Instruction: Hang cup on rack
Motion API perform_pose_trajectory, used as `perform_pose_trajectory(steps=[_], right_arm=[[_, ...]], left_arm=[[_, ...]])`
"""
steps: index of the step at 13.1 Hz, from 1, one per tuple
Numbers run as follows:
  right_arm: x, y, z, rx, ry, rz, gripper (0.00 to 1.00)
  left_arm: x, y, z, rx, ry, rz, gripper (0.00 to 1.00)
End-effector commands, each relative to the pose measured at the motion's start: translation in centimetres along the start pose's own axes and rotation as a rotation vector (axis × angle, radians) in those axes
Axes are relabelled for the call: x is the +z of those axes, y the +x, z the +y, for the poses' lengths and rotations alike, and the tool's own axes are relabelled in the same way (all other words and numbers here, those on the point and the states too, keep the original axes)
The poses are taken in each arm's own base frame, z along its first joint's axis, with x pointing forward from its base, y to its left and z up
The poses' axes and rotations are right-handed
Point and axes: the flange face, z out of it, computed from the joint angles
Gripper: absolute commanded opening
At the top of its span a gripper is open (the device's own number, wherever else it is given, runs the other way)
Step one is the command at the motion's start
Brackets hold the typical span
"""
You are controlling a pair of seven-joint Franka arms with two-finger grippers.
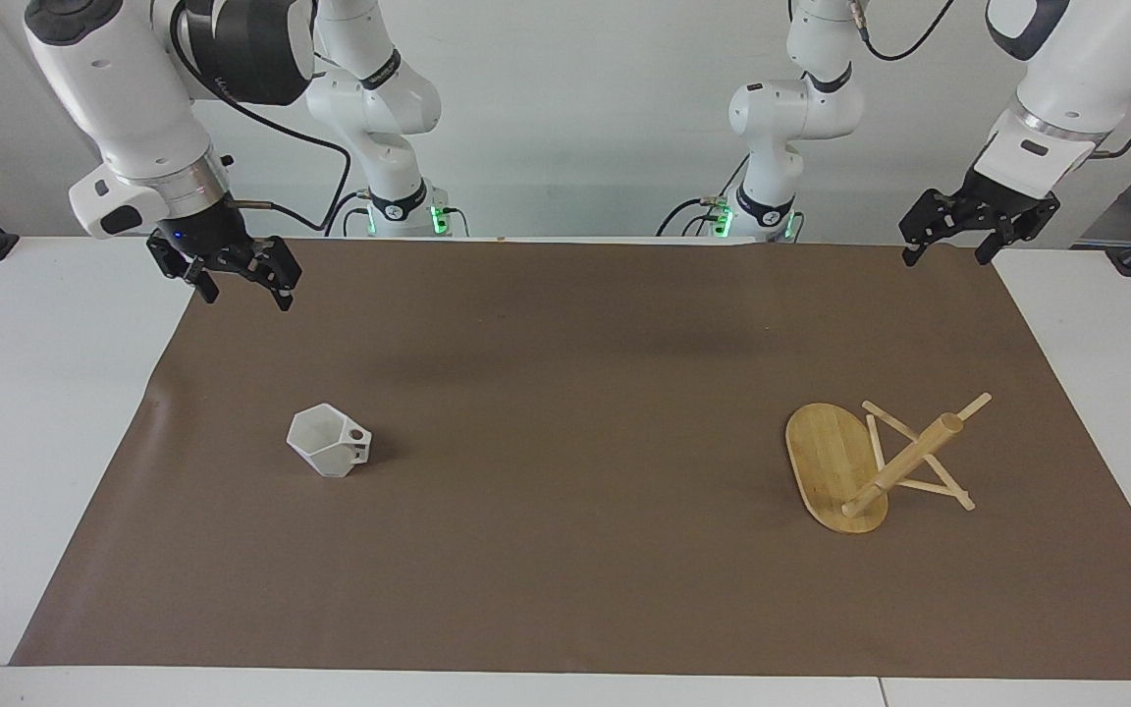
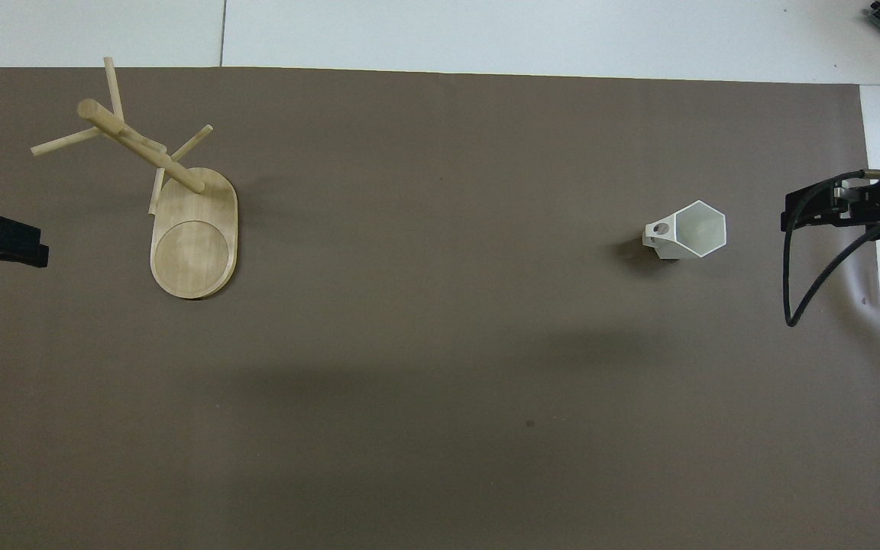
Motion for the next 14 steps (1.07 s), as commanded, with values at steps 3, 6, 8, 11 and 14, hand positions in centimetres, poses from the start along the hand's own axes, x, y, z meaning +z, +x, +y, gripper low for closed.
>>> perform_pose_trajectory(steps=[3, 6, 8, 11, 14], right_arm=[[-0.29, -0.63, -0.12, 0.014, 0.010, 0.005, 1.00], [-0.29, -0.63, -0.12, 0.015, 0.010, 0.005, 1.00], [-0.20, -0.74, -0.11, 0.015, 0.009, -0.006, 1.00], [-0.18, -0.76, -0.11, 0.014, 0.009, -0.008, 1.00], [-0.12, -0.74, -0.03, 0.014, 0.009, -0.008, 1.00]], left_arm=[[0.02, -0.84, 0.23, -0.007, 0.019, 0.019, 1.00], [0.02, -0.84, 0.23, -0.002, 0.019, 0.019, 1.00], [0.03, -0.86, 0.23, -0.001, 0.019, 0.017, 1.00], [0.07, -0.91, 0.23, -0.001, 0.019, 0.012, 1.00], [0.07, -0.91, 0.23, -0.001, 0.019, 0.012, 1.00]])
